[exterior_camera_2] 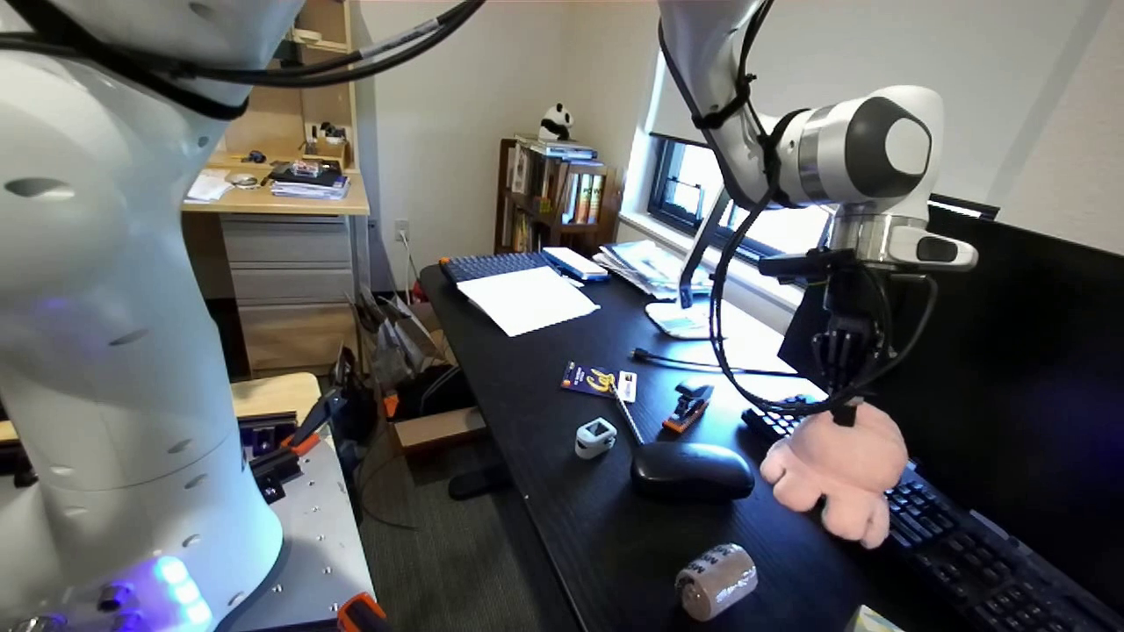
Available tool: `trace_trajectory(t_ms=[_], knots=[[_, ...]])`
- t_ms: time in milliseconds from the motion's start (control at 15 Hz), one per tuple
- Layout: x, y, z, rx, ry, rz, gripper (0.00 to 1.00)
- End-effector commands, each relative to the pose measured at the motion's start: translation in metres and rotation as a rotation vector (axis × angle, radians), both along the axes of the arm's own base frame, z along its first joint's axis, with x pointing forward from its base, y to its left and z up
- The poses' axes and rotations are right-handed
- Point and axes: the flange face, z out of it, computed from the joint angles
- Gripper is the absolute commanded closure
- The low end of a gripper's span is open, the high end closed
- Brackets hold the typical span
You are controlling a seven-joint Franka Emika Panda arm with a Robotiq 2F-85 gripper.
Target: Pick the stuffed octopus and put it adjacent to the monitor
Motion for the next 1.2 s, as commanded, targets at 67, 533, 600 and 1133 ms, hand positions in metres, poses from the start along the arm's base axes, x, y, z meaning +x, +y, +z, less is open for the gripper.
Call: trace_trajectory(t_ms=[67,533,600,1133], knots=[[-0.008,-0.005,-0.002,-0.024,-0.051,-0.131,0.98],[-0.024,-0.008,-0.029,-0.07,-0.181,-0.294,0.98],[-0.026,-0.005,-0.036,-0.061,-0.196,-0.307,0.98],[-0.038,0.012,-0.058,-0.072,-0.263,-0.349,0.98]])
